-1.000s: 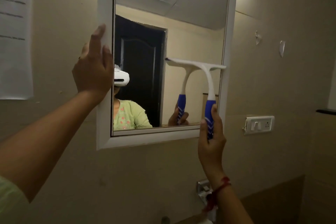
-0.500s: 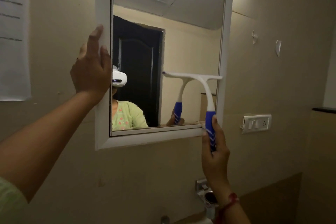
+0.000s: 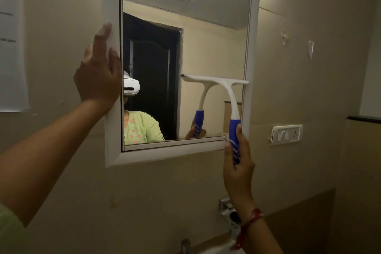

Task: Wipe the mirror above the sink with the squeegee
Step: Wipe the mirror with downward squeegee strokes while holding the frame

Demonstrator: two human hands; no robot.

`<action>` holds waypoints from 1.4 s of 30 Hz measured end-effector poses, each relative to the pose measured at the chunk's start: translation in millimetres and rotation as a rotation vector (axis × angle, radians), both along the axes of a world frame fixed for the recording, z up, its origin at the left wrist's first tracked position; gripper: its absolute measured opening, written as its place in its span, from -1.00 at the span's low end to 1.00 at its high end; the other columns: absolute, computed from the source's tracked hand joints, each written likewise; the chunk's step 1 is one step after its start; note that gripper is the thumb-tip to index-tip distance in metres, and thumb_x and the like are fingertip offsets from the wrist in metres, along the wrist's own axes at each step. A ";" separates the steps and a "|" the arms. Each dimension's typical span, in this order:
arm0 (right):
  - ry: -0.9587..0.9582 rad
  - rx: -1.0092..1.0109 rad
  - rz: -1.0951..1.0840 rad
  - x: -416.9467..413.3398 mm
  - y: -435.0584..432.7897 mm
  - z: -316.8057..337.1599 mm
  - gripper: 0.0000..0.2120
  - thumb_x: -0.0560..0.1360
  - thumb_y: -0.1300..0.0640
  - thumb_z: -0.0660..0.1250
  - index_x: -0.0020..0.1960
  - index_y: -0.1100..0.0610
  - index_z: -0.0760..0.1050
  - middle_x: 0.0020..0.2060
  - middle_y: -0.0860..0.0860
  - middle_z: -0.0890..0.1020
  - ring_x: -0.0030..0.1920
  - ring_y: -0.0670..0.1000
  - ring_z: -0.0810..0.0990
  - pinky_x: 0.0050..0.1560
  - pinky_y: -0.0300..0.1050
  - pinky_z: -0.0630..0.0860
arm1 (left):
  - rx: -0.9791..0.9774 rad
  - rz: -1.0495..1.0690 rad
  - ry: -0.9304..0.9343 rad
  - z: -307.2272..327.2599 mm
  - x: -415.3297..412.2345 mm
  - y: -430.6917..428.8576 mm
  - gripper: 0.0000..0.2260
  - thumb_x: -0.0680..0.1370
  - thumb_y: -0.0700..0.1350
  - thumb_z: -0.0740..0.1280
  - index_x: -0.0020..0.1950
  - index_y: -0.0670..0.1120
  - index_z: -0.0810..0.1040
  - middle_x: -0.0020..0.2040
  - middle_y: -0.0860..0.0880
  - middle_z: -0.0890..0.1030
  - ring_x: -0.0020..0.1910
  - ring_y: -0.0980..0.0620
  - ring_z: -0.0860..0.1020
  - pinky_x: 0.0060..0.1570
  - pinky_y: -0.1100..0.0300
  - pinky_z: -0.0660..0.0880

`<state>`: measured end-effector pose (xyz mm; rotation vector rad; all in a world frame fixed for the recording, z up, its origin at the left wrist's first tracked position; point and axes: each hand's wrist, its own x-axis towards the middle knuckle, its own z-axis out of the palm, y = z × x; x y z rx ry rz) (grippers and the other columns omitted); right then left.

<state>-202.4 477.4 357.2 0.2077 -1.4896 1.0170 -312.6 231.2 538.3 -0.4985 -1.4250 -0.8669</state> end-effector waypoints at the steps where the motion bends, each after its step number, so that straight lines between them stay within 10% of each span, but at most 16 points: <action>1: 0.005 0.004 -0.006 -1.1 0.6 0.8 -0.52 0.52 0.03 0.17 0.41 -0.14 0.18 0.23 -0.17 0.41 0.01 -0.22 0.55 -0.16 -0.45 0.51 | 0.001 -0.003 0.001 -0.3 0.5 -0.2 -0.64 0.63 -0.02 0.03 0.44 0.02 0.24 0.17 -0.20 0.52 -0.13 -0.18 0.54 -0.18 0.18 0.34; 7: -0.041 0.014 -0.051 1.3 -4.8 -62.5 -0.46 0.51 0.12 0.17 0.36 -0.33 0.15 0.01 -0.33 0.50 -0.27 -0.19 0.54 -0.36 -0.44 0.50 | 0.002 0.003 -0.018 -0.3 2.2 -0.8 -0.64 0.63 -0.02 0.03 0.44 0.03 0.23 0.19 -0.20 0.52 -0.06 -0.20 0.53 -0.15 0.18 0.32; 30: -0.018 0.013 -0.018 -0.6 4.0 -32.4 -0.52 0.53 0.05 0.17 0.43 -0.09 0.18 0.19 -0.34 0.41 -0.07 -0.21 0.56 -0.20 -0.43 0.52 | 0.006 0.011 -0.032 -0.8 -2.6 -0.2 -0.63 0.63 0.00 0.02 0.44 0.08 0.21 0.24 -0.10 0.50 0.05 -0.12 0.51 -0.11 0.22 0.32; 35: -0.093 0.036 -0.064 3.5 0.5 -85.1 -0.49 0.54 0.08 0.19 0.39 -0.29 0.12 -0.06 -0.17 0.52 -0.33 -0.15 0.51 -0.38 -0.38 0.49 | 0.001 0.002 -0.044 -0.3 -3.2 -0.3 -0.63 0.64 0.02 -0.01 0.45 0.07 0.20 0.22 -0.11 0.51 -0.14 -0.03 0.49 -0.18 0.27 0.32; 42: -0.064 0.036 -0.031 -3.5 8.9 -39.6 -0.53 0.55 0.08 0.17 0.40 -0.17 0.14 0.07 -0.38 0.47 -0.26 -0.20 0.54 -0.33 -0.45 0.49 | -0.010 -0.010 -0.071 -5.6 -6.4 0.0 -0.63 0.64 -0.01 0.00 0.45 0.04 0.20 0.21 -0.11 0.51 -0.36 0.26 0.30 -0.33 0.35 0.26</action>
